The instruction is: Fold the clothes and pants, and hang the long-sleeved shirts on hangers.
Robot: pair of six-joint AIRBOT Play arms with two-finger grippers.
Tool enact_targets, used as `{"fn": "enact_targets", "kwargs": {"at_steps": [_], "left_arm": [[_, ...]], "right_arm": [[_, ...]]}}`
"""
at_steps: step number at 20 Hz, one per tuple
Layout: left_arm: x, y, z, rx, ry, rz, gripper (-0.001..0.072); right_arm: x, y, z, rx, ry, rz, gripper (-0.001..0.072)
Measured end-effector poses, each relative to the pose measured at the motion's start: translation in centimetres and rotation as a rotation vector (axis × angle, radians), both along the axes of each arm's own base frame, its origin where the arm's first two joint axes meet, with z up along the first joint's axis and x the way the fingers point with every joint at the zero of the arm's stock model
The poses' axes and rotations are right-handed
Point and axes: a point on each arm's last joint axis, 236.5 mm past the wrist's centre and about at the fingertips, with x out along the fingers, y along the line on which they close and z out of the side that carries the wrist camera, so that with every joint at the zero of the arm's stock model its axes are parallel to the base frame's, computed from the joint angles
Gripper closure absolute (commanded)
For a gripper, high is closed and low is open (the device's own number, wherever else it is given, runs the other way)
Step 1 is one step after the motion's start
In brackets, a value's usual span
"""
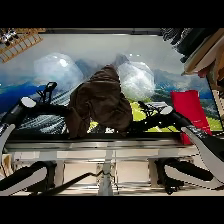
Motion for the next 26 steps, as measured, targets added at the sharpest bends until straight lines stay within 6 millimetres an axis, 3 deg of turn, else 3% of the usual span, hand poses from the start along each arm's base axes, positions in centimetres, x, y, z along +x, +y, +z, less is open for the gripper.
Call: {"fn": "enact_targets", "kwargs": {"at_steps": [3, 5, 7, 9, 11, 12, 13, 14, 15, 16, 18, 19, 21, 24, 26], "left_arm": [[-1.5, -0.1, 1.5, -0.040, 0.056, -0.039, 0.0702], [-0.7, 1.2, 5.2, -0.063, 0.026, -0.037, 0.0701], [0.6, 2.6, 11.4, -0.093, -0.049, -0.032, 0.0700], [1.6, 3.9, 19.4, -0.112, -0.174, -0.027, 0.0700], [1.5, 4.3, 28.1, -0.129, -0.339, -0.030, 0.0699], [1.0, 4.1, 32.3, -0.132, -0.430, -0.038, 0.0699], [0.4, 3.8, 35.5, -0.131, -0.505, -0.051, 0.0700], [-0.5, 3.3, 38.2, -0.134, -0.566, -0.068, 0.0699], [-1.2, 2.8, 39.9, -0.134, -0.603, -0.082, 0.0699], [-1.8, 2.4, 41.0, -0.136, -0.627, -0.095, 0.0699], [-2.2, 2.0, 42.1, -0.149, -0.637, -0.098, 0.0698], [-2.1, 1.7, 42.2, -0.163, -0.633, -0.102, 0.0699], [-1.2, 0.9, 42.2, -0.198, -0.621, -0.115, 0.0699], [0.9, -1.4, 42.6, -0.271, -0.633, -0.134, 0.0699], [2.6, -3.3, 43.8, -0.328, -0.683, -0.129, 0.0699]], "right_arm": [[1.5, 1.0, 1.4, -0.031, -0.067, 0.066, 0.0696], [2.9, -0.1, 4.2, -0.109, -0.143, 0.135, 0.0696], [5.3, -2.5, 9.3, -0.229, -0.286, 0.172, 0.0696], [7.4, -4.5, 17.2, -0.317, -0.490, 0.160, 0.0696], [7.8, -5.5, 26.1, -0.347, -0.711, 0.110, 0.0692], [7.2, -5.8, 29.7, -0.349, -0.798, 0.086, 0.0629], [6.3, -6.1, 32.5, -0.348, -0.863, 0.060, 0.0425], [5.7, -6.5, 34.1, -0.351, -0.894, 0.035, 0.0293], [5.1, -6.7, 34.7, -0.349, -0.899, 0.013, 0.0290], [4.8, -6.6, 34.5, -0.343, -0.879, 0.000, 0.0290], [4.6, -5.8, 32.1, -0.308, -0.805, -0.009, 0.0287], [4.9, -5.2, 30.1, -0.282, -0.757, -0.018, 0.0273], [5.2, -3.4, 25.7, -0.208, -0.661, -0.045, 0.0133], [4.8, -0.7, 18.8, -0.076, -0.522, -0.074, 0.0122], [4.5, 1.0, 15.6, 0.022, -0.450, -0.098, 0.0071]]}}
